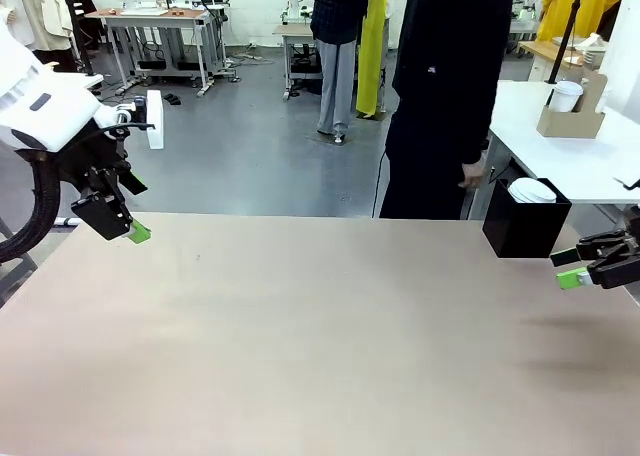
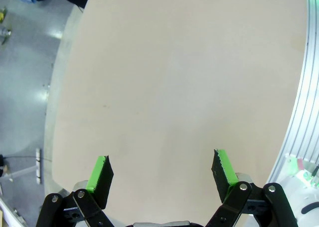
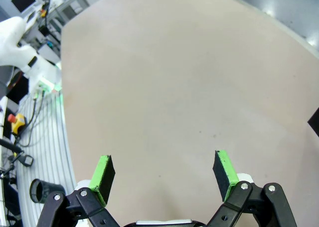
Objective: Pour a drink into a cup and package it in a carrier.
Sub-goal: Insert the held 600 ml Paper Cup into the Cup Carrier.
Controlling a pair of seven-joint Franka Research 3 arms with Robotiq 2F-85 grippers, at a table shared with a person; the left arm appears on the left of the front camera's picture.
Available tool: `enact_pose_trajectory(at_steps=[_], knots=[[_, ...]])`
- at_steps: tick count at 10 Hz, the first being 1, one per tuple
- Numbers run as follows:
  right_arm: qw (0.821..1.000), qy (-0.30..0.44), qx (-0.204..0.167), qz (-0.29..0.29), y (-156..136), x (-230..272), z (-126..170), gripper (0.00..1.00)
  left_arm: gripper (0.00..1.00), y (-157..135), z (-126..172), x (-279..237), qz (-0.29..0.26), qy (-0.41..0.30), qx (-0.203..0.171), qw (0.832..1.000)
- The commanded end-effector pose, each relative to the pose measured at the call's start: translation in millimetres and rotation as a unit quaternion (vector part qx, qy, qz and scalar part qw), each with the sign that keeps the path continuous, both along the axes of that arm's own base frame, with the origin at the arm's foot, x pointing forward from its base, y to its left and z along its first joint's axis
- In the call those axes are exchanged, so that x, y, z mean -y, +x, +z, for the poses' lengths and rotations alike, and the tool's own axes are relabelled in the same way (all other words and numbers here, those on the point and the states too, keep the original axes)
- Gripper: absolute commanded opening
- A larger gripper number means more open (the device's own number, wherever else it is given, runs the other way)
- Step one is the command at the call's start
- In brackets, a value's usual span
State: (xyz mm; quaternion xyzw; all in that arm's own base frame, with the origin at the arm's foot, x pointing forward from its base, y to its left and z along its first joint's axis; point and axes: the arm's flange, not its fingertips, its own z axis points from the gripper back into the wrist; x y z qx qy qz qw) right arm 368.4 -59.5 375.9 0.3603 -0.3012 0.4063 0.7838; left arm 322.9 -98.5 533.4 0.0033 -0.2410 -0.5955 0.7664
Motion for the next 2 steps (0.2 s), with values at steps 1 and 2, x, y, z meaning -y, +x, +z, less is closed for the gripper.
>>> enact_pose_trajectory(at_steps=[1,2], knots=[[1.000,0.003,0.003,0.003,-1.3,0.4,2.9,1.00,1.00,-0.2,-0.1,1.3,0.007,-0.003,-0.003,1.000],[1.000,0.003,0.003,0.003,-1.3,0.4,2.9,1.00,1.00,-0.2,-0.1,1.3,0.007,-0.003,-0.003,1.000]])
